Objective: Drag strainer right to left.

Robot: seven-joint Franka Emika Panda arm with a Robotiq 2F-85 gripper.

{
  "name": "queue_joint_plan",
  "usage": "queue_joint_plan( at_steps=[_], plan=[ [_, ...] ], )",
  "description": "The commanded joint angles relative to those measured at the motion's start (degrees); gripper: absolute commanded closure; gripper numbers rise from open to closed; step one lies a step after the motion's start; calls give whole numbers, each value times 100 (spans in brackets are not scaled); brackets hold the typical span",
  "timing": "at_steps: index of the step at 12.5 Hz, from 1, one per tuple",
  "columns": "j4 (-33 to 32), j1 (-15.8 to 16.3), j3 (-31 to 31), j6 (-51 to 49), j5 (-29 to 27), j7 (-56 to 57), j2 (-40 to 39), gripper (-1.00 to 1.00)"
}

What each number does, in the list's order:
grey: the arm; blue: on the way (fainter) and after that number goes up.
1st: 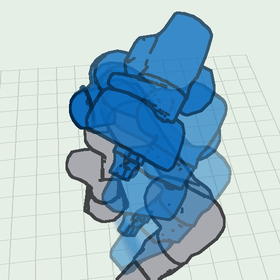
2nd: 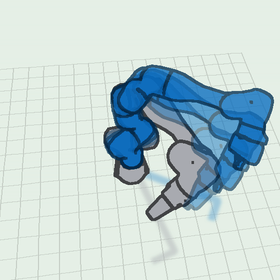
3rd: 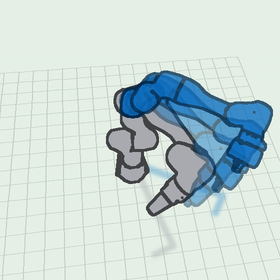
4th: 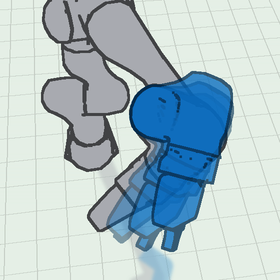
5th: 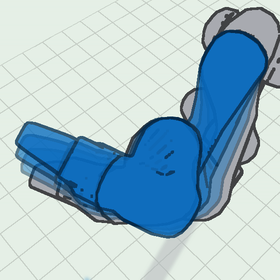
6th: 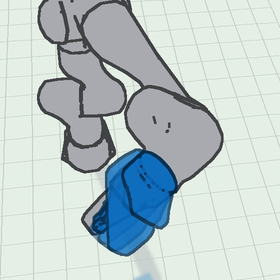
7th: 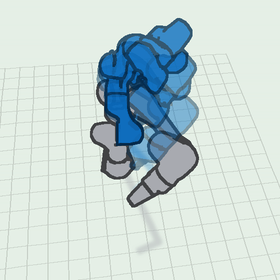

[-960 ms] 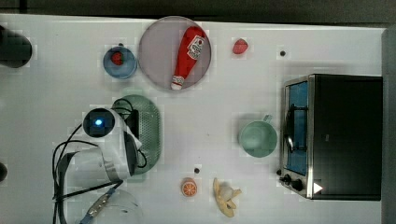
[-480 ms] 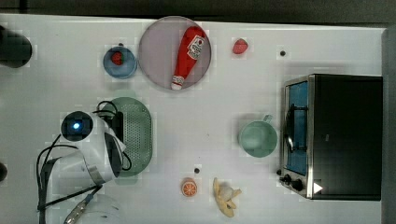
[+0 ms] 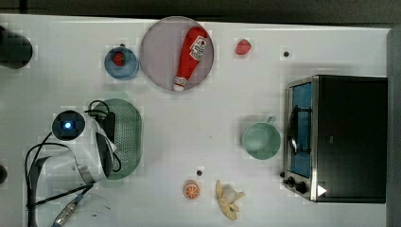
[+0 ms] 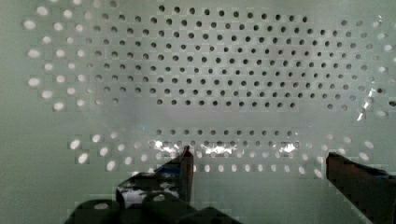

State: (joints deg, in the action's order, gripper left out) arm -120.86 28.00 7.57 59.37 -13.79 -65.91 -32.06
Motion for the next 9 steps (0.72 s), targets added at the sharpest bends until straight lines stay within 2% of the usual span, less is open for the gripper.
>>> queue_joint_plan(
  at_steps=[1, 9],
  plan=[
    [378, 344, 93, 113, -216, -362, -120, -100],
    [1072, 708, 91, 127, -302, -625, -580, -100]
  ],
)
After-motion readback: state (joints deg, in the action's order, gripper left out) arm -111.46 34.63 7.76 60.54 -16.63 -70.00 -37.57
